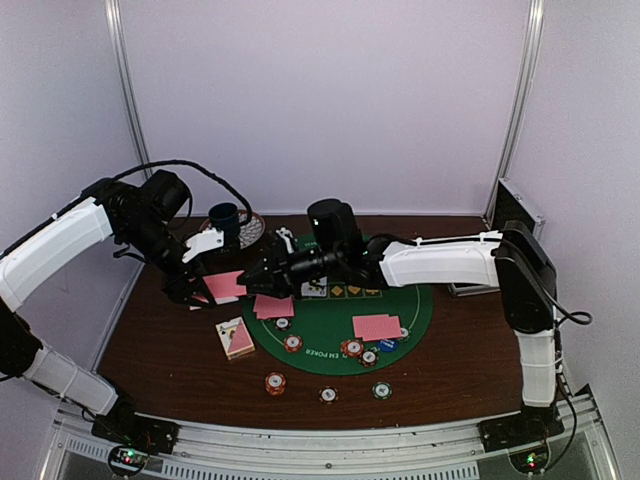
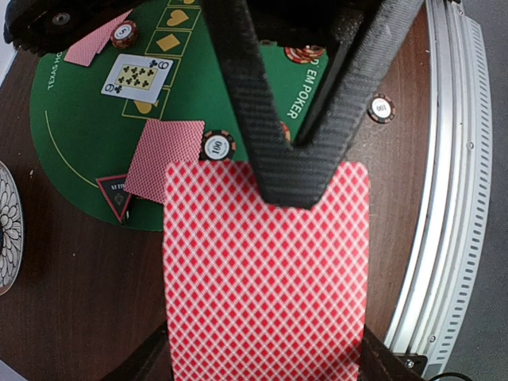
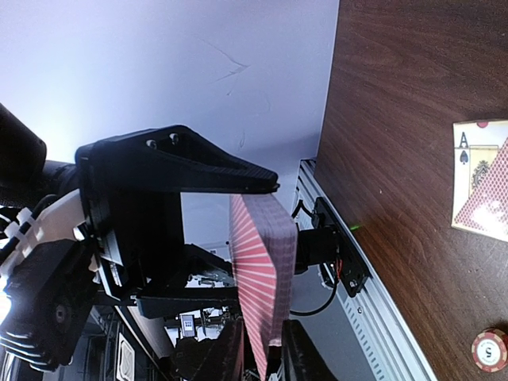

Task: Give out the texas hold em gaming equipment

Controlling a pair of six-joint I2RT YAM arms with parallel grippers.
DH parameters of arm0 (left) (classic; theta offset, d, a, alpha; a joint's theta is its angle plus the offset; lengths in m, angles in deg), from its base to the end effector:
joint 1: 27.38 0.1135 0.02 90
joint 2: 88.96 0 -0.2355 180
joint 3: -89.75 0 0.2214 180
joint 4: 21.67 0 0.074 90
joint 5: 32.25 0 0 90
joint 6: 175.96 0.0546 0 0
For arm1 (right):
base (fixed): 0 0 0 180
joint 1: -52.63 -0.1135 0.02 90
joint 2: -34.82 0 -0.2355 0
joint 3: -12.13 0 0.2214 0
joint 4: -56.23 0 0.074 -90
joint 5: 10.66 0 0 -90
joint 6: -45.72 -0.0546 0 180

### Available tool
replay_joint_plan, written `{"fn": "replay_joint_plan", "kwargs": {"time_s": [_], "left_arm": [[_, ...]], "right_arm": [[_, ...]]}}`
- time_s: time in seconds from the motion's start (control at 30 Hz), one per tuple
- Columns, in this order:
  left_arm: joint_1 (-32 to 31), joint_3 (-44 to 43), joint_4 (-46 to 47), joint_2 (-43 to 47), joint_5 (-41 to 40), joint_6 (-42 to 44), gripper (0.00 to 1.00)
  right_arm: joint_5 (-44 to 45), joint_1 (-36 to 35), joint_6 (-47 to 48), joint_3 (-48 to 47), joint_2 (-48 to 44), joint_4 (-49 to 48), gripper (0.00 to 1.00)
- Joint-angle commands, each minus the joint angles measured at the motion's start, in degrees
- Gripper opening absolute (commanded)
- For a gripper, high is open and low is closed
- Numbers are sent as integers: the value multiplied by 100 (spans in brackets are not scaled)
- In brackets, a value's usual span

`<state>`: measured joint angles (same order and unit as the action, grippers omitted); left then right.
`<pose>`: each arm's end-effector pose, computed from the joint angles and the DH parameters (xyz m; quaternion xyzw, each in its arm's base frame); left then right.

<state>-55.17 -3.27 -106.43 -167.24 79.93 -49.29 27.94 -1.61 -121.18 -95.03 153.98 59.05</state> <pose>0.1928 -0.1249 0.2834 0.5437 0.7997 -0.1757 0.1844 0.2317 0.3948 0.2455 0.1191 -0.7521 -0.6426 0.0855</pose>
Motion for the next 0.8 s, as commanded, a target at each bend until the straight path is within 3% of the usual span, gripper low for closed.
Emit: {"fn": "replay_joint_plan", "kwargs": {"time_s": [0.0, 0.3, 0.77], "left_arm": [[19, -93, 125, 120, 66, 14, 0], [19, -57, 116, 149, 37, 25, 0], [19, -117, 11, 151, 34, 56, 0]], "right_arm": [[-109, -21, -194, 23, -186, -454, 21], [-175, 9, -224, -56, -199, -449, 0], [-243, 731, 509, 611, -1139, 399, 0]]}}
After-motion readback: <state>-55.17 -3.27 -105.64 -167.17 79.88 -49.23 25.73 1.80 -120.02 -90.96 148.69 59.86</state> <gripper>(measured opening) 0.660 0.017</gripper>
